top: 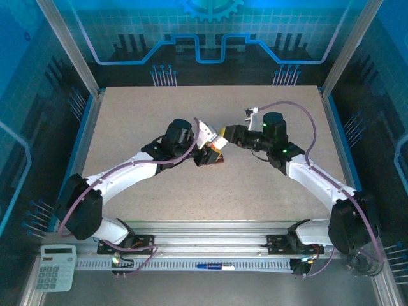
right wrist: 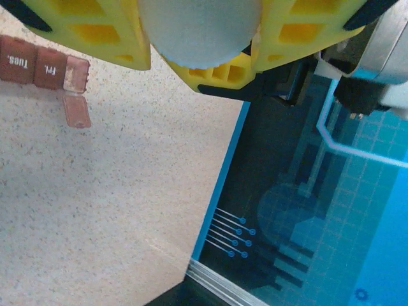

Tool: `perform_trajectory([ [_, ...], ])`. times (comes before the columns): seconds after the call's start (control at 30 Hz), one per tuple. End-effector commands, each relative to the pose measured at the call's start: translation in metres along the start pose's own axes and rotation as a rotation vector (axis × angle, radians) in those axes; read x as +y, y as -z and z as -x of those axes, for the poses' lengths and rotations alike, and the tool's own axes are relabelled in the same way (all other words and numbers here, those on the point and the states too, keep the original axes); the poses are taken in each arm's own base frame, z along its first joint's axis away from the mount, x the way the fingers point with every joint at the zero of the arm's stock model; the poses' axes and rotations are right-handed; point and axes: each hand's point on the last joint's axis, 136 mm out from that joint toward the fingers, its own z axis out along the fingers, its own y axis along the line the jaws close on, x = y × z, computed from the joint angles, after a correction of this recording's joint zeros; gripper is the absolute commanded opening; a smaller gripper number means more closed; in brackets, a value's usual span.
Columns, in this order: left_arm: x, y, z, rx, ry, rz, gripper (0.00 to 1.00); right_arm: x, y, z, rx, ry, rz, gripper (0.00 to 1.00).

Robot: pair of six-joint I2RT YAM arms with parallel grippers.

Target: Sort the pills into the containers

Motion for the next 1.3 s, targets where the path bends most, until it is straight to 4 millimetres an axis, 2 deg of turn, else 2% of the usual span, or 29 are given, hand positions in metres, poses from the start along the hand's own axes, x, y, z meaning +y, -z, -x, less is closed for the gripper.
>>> perform_trajectory([
  [0.0, -0.012, 0.018, 0.038, -0.129, 0.031, -0.085, 0.0, 0.025, 0.011, -0.006, 0.012, 0.219, 0.199, 0.39],
  [0.23, -0.022, 0.03, 0.05, -0.185, 0.1, -0.177, 0.0, 0.026, 0.019, 0.001, -0.017, 0.211, 0.307, 0.44],
  [0.27, -0.023, 0.03, 0.05, -0.185, 0.101, -0.18, 0.0, 0.027, 0.019, 0.002, -0.018, 0.203, 0.314, 0.47],
  [0.33, -0.021, 0.029, 0.049, -0.174, 0.1, -0.172, 0.0, 0.03, 0.021, 0.006, -0.028, 0.181, 0.318, 0.61],
  [0.4, -0.016, 0.026, 0.045, -0.156, 0.091, -0.143, 0.0, 0.031, 0.025, 0.013, -0.055, 0.153, 0.296, 0.7],
  [0.5, -0.006, 0.022, 0.037, -0.12, 0.07, -0.087, 0.0, 0.026, 0.03, 0.021, -0.085, 0.098, 0.229, 0.75],
  [0.63, 0.005, 0.017, 0.027, -0.086, 0.023, -0.016, 0.0, 0.01, 0.037, 0.027, -0.126, -0.007, 0.079, 0.77],
  [0.7, 0.009, 0.013, 0.023, -0.068, -0.007, 0.019, 0.0, -0.007, 0.04, 0.025, -0.127, -0.081, -0.032, 0.77],
  [0.8, 0.008, 0.006, 0.016, -0.031, -0.061, 0.052, 0.0, -0.018, 0.041, 0.022, -0.126, -0.137, -0.117, 0.77],
  [0.9, 0.006, -0.002, 0.012, -0.005, -0.106, 0.069, 0.0, -0.022, 0.036, 0.018, -0.111, -0.156, -0.149, 0.78],
  [1.0, 0.002, -0.008, 0.011, 0.009, -0.129, 0.072, 0.0, -0.016, 0.028, 0.021, -0.093, -0.151, -0.155, 0.78],
  [1.27, -0.002, -0.011, 0.014, 0.007, -0.146, 0.077, 0.0, -0.013, 0.006, 0.01, -0.046, -0.15, -0.156, 0.76],
])
